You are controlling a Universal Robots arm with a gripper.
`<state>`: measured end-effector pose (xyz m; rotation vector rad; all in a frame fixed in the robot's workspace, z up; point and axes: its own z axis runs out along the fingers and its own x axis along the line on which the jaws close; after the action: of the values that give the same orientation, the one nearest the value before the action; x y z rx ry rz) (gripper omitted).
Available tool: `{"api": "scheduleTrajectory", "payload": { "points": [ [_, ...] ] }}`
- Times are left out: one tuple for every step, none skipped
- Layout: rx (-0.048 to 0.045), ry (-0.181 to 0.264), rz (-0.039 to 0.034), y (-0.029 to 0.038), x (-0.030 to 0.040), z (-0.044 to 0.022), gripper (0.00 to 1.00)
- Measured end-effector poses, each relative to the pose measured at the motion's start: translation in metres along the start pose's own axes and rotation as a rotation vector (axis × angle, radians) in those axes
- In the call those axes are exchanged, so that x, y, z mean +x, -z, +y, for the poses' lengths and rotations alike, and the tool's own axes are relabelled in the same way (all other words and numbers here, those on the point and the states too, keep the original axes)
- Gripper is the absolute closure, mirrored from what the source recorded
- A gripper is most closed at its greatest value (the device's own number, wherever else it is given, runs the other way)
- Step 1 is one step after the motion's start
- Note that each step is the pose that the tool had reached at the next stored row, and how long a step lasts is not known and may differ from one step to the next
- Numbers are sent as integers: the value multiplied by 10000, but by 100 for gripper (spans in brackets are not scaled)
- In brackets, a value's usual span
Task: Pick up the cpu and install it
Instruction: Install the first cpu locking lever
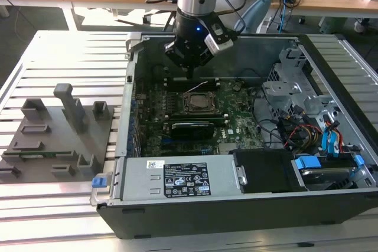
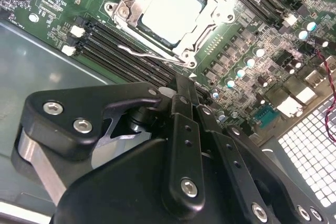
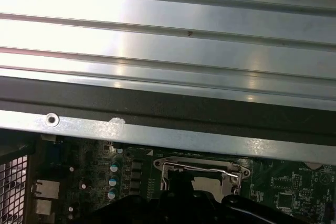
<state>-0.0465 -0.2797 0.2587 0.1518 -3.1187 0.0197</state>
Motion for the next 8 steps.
{"api": "scheduleTrajectory", "payload": {
  "points": [
    [0, 0, 1, -2, -3, 0, 89],
    [0, 0, 2, -4, -6, -1, 89],
    [1, 0, 3, -5, -9, -1, 89],
    [-1, 0, 3, -7, -13, -1, 89],
    [-1, 0, 4, -9, -16, -1, 89],
    [-1, 1, 5, -12, -19, -2, 89],
    [-2, 0, 6, -14, -20, -2, 89],
    [-3, -1, 6, -18, -22, -2, 89]
  ]
}}
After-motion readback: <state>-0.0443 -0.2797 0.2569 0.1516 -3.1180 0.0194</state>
